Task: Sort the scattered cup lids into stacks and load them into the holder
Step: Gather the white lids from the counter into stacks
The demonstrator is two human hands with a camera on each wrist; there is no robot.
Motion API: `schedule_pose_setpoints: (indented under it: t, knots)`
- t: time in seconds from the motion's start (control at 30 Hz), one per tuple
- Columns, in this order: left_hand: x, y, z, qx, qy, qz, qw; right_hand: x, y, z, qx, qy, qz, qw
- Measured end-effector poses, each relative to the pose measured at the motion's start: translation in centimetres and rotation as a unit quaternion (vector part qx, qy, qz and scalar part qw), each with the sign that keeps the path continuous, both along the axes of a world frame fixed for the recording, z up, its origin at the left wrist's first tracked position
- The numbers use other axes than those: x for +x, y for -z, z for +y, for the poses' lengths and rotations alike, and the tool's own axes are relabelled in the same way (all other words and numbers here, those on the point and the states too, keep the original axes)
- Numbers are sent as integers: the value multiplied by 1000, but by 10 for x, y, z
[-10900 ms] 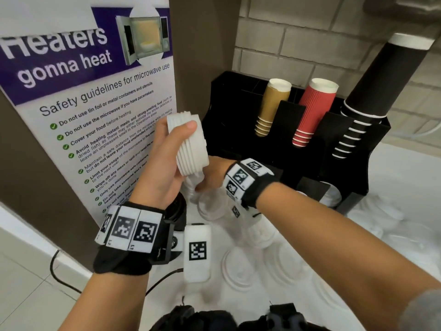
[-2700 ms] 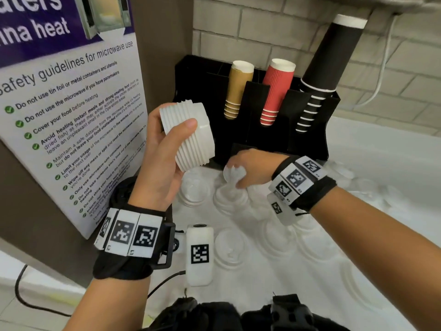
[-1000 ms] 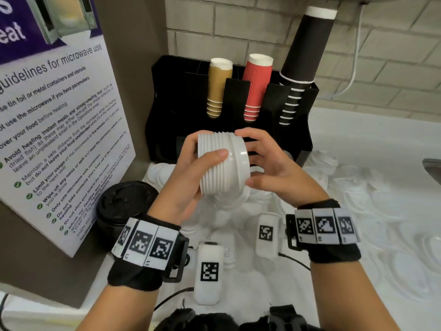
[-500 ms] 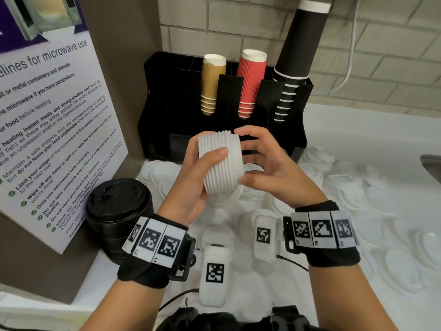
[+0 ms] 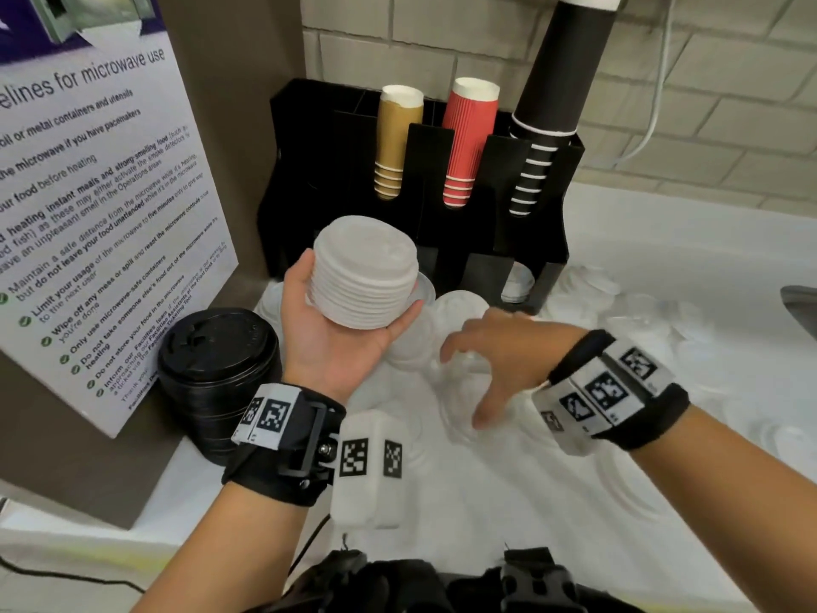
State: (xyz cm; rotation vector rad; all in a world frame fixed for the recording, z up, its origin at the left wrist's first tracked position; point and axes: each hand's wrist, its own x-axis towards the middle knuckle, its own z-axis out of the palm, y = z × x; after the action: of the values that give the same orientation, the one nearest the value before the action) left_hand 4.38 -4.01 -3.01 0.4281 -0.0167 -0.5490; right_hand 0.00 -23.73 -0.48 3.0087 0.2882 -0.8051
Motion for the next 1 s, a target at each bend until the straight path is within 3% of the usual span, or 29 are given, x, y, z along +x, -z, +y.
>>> schedule_pose_setpoints:
  t: [0.13, 0.2, 0.37, 0.47, 0.63, 0.8, 1.0]
  knots:
    - [0, 1, 1, -33, 14, -21, 999, -9, 27, 2, -83, -68, -11, 994]
    - [1, -1, 2, -31, 8, -44, 999, -11, 31, 2, -83, -75, -27, 993]
    - [4, -4, 6, -35, -20, -69, 997, -9, 8, -1, 90, 2, 18, 996]
    - [3, -7, 8, -33, -26, -87, 995, -1, -1, 15, 147, -21, 18, 989]
    - [-2, -12, 9, -4, -36, -81, 996, 8, 6, 29, 108, -51, -87, 989]
    - [-5, -13, 7, 8, -26, -40, 999, -4, 22, 4, -2, -52, 21, 998]
    - [-7, -13, -1, 27, -4, -17, 999, -11, 37, -1, -45, -84, 6, 995]
